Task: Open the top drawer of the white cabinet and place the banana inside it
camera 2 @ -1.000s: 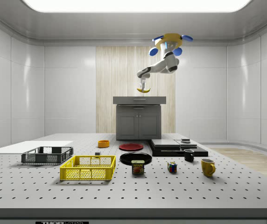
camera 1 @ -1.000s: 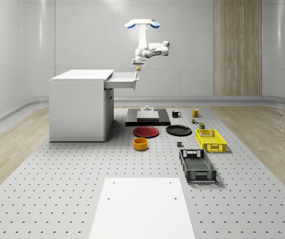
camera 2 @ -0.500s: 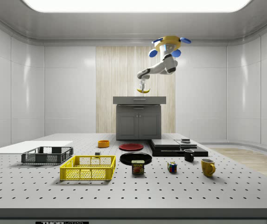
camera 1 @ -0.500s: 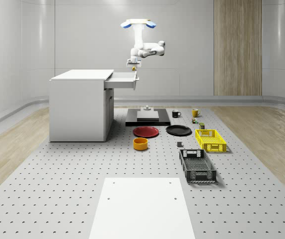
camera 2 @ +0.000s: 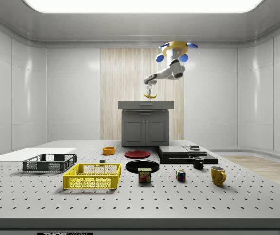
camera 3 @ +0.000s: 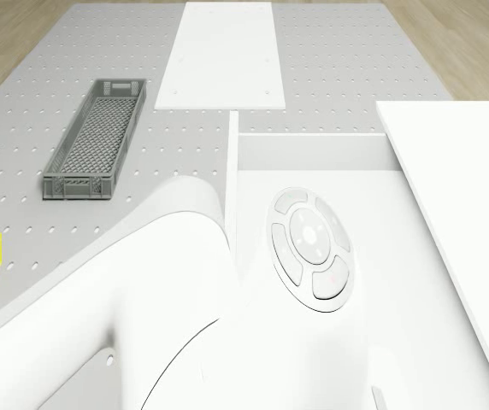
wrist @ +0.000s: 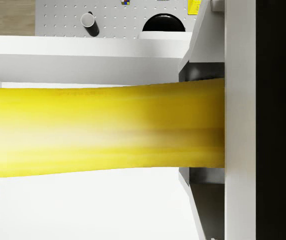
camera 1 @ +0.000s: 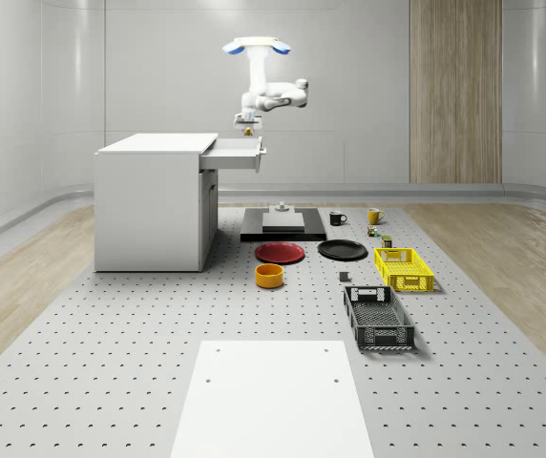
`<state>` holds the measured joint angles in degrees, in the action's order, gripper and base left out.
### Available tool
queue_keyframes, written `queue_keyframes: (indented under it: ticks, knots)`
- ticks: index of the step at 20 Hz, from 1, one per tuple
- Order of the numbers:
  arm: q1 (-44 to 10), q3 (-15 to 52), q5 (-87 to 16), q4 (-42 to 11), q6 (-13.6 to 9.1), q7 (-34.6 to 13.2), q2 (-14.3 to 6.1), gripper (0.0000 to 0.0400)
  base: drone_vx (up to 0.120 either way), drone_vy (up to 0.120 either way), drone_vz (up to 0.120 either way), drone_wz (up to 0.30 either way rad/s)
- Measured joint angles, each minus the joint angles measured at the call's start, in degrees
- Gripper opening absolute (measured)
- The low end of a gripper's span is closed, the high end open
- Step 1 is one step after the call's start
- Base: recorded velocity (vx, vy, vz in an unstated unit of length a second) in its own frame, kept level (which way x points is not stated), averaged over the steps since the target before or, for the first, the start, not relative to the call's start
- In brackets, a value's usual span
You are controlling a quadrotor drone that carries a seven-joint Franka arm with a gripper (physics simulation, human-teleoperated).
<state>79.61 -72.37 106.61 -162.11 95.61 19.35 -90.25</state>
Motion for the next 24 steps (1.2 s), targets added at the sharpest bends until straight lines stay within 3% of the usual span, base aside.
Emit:
queue_keyframes:
  ticks: [7, 8, 24]
  knots:
    - [0.0, 0.0, 0.0, 0.0, 0.0, -0.3, 0.0, 0.0164, 0.0, -0.12, -0.097, 0.0]
    - [-0.1, 0.0, 0.0, 0.0, 0.0, -0.7, 0.0, 0.0178, 0.0, -0.12, 0.0, 0.0]
    - [2.8, 10.0, 9.2, 3.8, 4.0, 0.5, 0.6, 0.0171, 0.0, -0.003, 0.0, 0.0]
